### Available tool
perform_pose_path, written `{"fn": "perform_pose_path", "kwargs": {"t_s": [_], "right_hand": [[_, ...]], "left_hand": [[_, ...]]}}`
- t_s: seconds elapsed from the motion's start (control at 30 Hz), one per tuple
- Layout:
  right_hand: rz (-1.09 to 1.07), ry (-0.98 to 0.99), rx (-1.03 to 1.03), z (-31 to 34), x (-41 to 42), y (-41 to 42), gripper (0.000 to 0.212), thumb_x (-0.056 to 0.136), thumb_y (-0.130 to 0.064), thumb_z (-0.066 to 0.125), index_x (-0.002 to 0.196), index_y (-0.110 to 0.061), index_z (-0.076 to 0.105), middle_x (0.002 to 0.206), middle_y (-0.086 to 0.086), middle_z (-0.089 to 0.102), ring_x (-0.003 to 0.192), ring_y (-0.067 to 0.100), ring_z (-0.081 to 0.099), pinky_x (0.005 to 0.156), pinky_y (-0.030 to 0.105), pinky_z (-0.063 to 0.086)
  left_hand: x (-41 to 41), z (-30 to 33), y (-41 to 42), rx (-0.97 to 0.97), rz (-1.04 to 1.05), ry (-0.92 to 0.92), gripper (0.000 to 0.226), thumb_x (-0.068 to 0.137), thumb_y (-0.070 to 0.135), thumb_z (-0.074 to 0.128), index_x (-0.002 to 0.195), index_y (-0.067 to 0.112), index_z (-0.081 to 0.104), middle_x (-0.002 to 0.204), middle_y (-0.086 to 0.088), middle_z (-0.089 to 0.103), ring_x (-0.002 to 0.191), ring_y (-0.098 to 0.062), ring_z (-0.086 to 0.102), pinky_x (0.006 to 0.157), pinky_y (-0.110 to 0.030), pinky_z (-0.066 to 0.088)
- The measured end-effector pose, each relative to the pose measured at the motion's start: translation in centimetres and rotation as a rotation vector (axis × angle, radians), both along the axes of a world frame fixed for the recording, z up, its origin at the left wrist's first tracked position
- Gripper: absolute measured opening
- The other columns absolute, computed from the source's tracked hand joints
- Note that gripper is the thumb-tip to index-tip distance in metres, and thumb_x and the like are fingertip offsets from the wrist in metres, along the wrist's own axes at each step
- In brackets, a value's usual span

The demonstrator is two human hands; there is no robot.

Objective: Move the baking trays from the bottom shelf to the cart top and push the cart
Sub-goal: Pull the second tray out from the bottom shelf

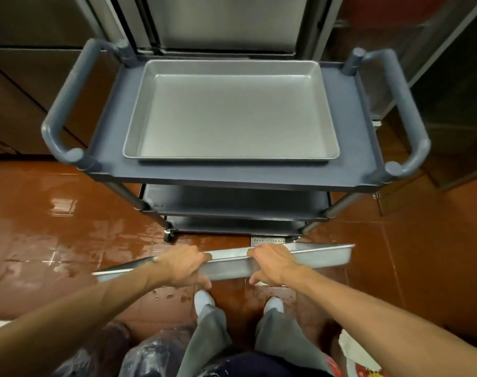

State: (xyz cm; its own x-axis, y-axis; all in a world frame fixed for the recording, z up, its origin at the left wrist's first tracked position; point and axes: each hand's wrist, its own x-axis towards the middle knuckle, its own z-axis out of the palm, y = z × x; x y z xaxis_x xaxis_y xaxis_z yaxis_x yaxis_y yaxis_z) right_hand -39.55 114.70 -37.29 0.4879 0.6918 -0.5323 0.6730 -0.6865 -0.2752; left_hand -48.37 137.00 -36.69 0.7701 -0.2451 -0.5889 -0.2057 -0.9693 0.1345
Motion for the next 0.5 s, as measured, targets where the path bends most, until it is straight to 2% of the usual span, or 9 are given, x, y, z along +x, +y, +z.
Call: {"fn": "perform_pose_path", "kwargs": {"t_s": [0.1, 0.17, 0.23, 0.37, 0.43, 0.5], "right_hand": [[0.013, -0.012, 0.038, 5.2, 0.8, 0.4, 0.048, 0.072, -0.048, 0.080, 0.104, -0.016, 0.062, 0.104, 0.007, 0.069, 0.096, 0.029, 0.063, 0.070, 0.034, 0.043], [0.012, -0.024, 0.062, 8.8, 1.3, 0.5, 0.049, 0.072, -0.049, 0.079, 0.105, -0.017, 0.062, 0.103, 0.005, 0.068, 0.094, 0.025, 0.062, 0.067, 0.032, 0.041], [0.034, -0.051, 0.081, 12.4, 1.8, 0.6, 0.044, 0.070, -0.051, 0.080, 0.094, -0.019, 0.060, 0.097, 0.003, 0.067, 0.086, 0.023, 0.060, 0.062, 0.031, 0.036], [0.019, -0.088, 0.137, 19.4, 1.9, 0.1, 0.043, 0.064, -0.058, 0.079, 0.075, -0.023, 0.055, 0.076, -0.006, 0.059, 0.072, 0.018, 0.056, 0.050, 0.030, 0.035], [0.019, -0.113, 0.172, 22.7, 1.6, -0.4, 0.043, 0.064, -0.063, 0.076, 0.072, -0.028, 0.053, 0.072, -0.009, 0.057, 0.070, 0.014, 0.054, 0.051, 0.029, 0.039], [0.041, -0.174, 0.198, 26.1, 1.3, -0.8, 0.046, 0.063, -0.068, 0.073, 0.066, -0.031, 0.046, 0.068, -0.011, 0.053, 0.069, 0.010, 0.050, 0.050, 0.027, 0.035]], "left_hand": [[1.0, 5.3, 0.4, -0.012, -0.008, -0.039, 0.062, 0.078, 0.074, 0.054, 0.100, 0.016, 0.060, 0.069, 0.008, 0.049, 0.061, -0.011, 0.043, 0.058, -0.030, 0.036], [1.7, 9.1, 0.5, -0.013, -0.016, -0.056, 0.057, 0.077, 0.075, 0.055, 0.091, 0.019, 0.056, 0.069, 0.010, 0.046, 0.065, -0.012, 0.047, 0.060, -0.030, 0.037], [2.1, 12.8, 0.6, -0.017, -0.026, -0.091, 0.052, 0.075, 0.076, 0.055, 0.083, 0.024, 0.049, 0.066, 0.013, 0.043, 0.066, -0.012, 0.048, 0.060, -0.029, 0.036], [1.6, 19.9, 1.1, 0.029, -0.081, -0.213, 0.058, 0.072, 0.084, 0.047, 0.080, 0.027, 0.055, 0.065, 0.008, 0.055, 0.057, -0.009, 0.047, 0.050, -0.021, 0.035], [1.0, 23.5, 1.4, 0.019, -0.084, -0.280, 0.059, 0.067, 0.089, 0.041, 0.074, 0.032, 0.051, 0.062, 0.008, 0.054, 0.054, -0.008, 0.047, 0.046, -0.020, 0.032], [0.5, 26.8, 1.6, 0.012, -0.074, -0.347, 0.059, 0.064, 0.093, 0.038, 0.066, 0.034, 0.043, 0.057, 0.008, 0.051, 0.052, -0.007, 0.047, 0.045, -0.020, 0.032]]}}
